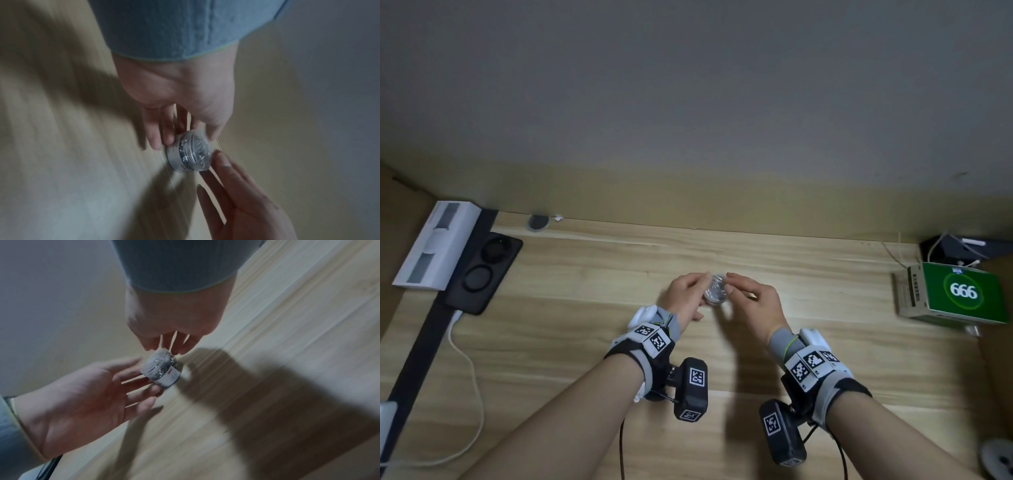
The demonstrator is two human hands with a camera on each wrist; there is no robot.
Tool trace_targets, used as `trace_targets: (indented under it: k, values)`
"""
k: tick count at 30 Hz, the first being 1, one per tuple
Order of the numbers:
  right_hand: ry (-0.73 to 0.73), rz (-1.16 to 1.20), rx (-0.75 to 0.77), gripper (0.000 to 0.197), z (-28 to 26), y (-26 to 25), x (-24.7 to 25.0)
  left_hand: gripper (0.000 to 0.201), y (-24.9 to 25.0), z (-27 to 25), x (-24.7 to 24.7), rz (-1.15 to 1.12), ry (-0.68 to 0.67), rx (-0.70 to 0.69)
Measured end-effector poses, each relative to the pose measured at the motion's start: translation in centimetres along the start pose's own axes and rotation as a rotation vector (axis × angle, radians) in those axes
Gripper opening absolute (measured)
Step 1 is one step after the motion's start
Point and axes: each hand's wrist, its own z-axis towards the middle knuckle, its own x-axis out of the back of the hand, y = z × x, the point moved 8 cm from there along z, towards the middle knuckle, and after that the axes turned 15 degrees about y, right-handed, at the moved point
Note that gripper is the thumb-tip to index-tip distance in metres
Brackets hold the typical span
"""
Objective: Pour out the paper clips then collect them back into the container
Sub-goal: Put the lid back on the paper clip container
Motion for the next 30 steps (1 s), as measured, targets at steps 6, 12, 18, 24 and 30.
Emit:
trace_targets:
  k: [6, 12, 18, 24, 30]
  values:
    - [0.052, 0.012, -0.058, 0.034, 0.5, 1.2, -0.5, 0.033, -0.5, 0.1, 0.1, 0.019, 0.002, -0.085]
    - [0.006, 0.044, -0.128, 0.038, 0.7, 1.9, -1.5, 0.016, -0.7, 0.6, 0.0, 0.082, 0.056, -0.114]
    - [-0.050, 0.092, -0.173, 0.041, 0.6, 2.0, -2.3, 0.017, -0.6, 0.7, 0.0, 0.070, 0.084, -0.147]
    - [-0.067, 0.072, -0.174, 0.040, 0.4, 1.8, -2.3, 0.013, 0.0, 0.5, 0.1, 0.125, 0.095, -0.181]
    - [-0.096, 0.079, -0.180, 0.039, -0.6, 2.1, -1.5, 0.014, -0.5, 0.1, 0.0, 0.109, -0.025, -0.179]
